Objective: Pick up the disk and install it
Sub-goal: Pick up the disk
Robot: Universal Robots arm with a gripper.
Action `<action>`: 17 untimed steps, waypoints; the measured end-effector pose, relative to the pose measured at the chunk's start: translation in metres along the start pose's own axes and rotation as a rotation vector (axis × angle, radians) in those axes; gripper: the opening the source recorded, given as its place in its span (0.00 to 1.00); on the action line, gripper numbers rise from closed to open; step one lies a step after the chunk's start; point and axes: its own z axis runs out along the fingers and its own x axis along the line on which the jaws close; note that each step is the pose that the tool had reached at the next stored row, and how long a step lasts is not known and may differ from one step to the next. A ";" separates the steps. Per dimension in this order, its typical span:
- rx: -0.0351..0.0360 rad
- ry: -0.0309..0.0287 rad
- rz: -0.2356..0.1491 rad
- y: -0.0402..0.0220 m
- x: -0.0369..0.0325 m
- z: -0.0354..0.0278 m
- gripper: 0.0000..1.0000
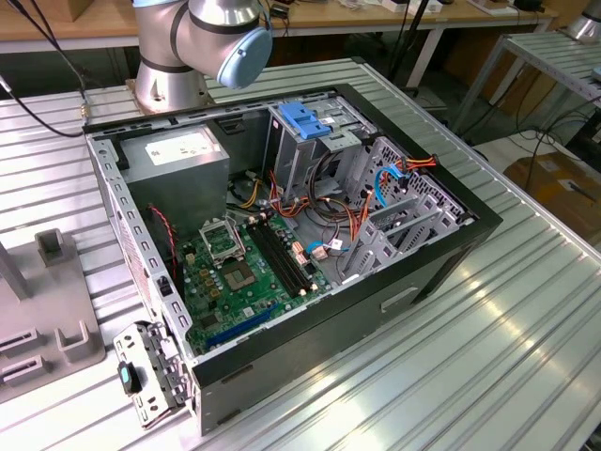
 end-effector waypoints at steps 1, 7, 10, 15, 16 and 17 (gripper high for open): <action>0.0002 0.0006 -0.026 0.0000 0.0000 0.0003 0.11; 0.0014 0.0038 -0.151 -0.0001 0.0001 0.0015 0.11; 0.0061 0.0039 -0.204 -0.0001 0.0001 0.0024 0.11; 0.0228 0.0010 -0.269 -0.0001 0.0000 0.0042 0.11; 0.0236 0.0010 -0.273 0.0002 -0.0001 0.0043 0.11; 0.0238 0.0012 -0.274 0.0002 0.0000 0.0043 0.11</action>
